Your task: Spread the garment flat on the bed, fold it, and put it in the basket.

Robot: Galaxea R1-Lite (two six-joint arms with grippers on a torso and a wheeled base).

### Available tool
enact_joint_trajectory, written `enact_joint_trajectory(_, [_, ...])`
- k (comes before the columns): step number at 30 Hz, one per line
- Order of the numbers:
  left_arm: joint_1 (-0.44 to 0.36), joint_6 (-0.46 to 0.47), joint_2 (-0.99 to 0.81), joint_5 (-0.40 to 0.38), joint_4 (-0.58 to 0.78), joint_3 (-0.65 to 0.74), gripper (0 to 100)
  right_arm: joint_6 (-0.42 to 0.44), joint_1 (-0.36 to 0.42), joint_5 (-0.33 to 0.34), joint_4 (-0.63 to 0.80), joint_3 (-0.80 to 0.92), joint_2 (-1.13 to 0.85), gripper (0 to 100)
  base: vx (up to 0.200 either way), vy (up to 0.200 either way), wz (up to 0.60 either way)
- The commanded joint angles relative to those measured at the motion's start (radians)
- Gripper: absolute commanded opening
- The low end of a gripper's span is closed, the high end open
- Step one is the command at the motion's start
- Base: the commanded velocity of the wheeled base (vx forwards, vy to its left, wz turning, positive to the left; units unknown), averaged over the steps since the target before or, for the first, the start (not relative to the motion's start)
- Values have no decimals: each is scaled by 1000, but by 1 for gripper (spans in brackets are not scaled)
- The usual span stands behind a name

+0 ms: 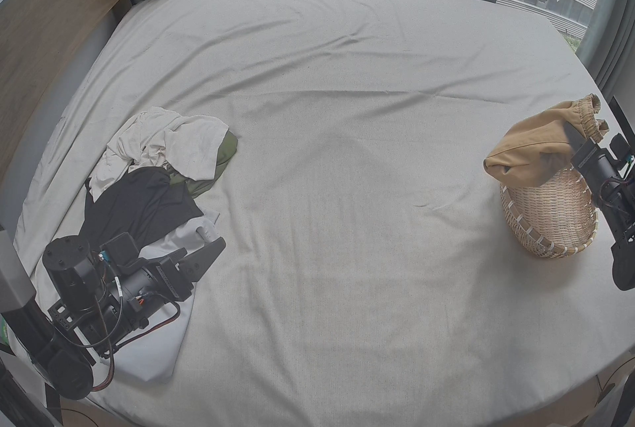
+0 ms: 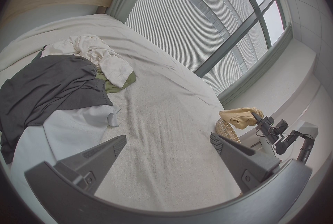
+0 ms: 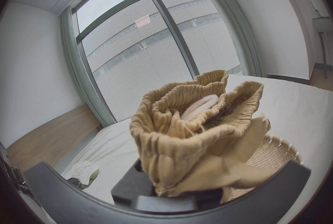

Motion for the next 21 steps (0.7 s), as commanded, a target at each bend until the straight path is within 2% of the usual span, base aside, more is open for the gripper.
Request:
enact_joint_trajectory(1, [0,1,2,-1,0,1,100,-2,-39,1,-3,9,31,0,0,0,0])
enact_joint_trajectory(9, [2,1,-2,-1,0,4,100,-59,-79,7,-6,38,42,0,0,0,0])
enact_joint_trajectory(20, [0,1,-2,-1,0,4,100,-67,-140,41,-6,104,41,0,0,0,0])
enact_joint_trajectory(21, [0,1,-2,-1,0,4,100,-71,-142,49,-8,119,39,100,0,0,0])
